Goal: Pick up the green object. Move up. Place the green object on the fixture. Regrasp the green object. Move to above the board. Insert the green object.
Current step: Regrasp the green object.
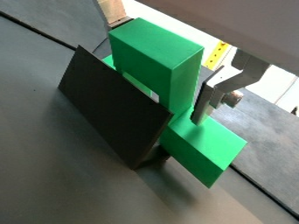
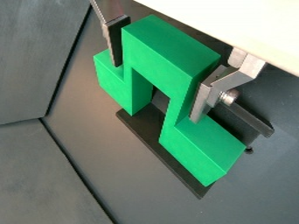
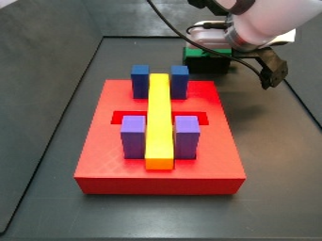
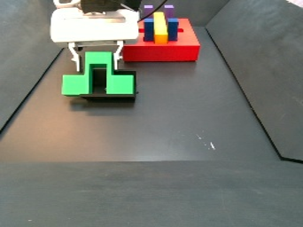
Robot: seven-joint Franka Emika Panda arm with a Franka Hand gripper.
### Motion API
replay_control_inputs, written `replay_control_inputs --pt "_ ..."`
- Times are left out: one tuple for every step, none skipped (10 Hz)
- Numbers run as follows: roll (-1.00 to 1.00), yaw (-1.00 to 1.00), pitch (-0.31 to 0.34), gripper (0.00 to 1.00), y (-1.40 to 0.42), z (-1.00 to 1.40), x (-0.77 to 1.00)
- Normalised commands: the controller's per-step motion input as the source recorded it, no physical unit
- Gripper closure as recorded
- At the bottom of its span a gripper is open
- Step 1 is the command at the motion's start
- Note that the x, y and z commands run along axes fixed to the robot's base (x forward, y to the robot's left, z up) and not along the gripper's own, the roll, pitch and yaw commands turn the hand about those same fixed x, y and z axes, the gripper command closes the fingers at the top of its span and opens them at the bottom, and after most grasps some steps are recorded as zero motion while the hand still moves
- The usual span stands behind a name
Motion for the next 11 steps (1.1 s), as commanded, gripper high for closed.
replay_control_inputs --pt "0.0 -0.06 -0.023 0.0 0.0 0.0 -0.11" --pt "0.0 -0.06 -0.046 0.0 0.0 0.0 -0.09" --pt "0.0 0.0 -0.014 0.0 0.0 0.0 -0.04" --pt "0.0 0.0 -0.006 0.0 0.0 0.0 -0.04" --pt "0.0 0.0 0.0 0.0 0.0 0.0 0.0" --pt "0.0 0.0 0.0 1.0 0.0 0.0 0.0" --pt "0.0 0.0 0.0 1.0 0.0 0.0 0.0" --pt "0.0 0.0 0.0 1.0 0.0 0.0 0.0" --pt "0.0 0.0 0.0 1.0 0.0 0.0 0.0" --pt "0.0 0.0 0.0 1.0 0.0 0.0 0.0" --pt "0.0 0.0 0.0 1.0 0.0 0.0 0.0"
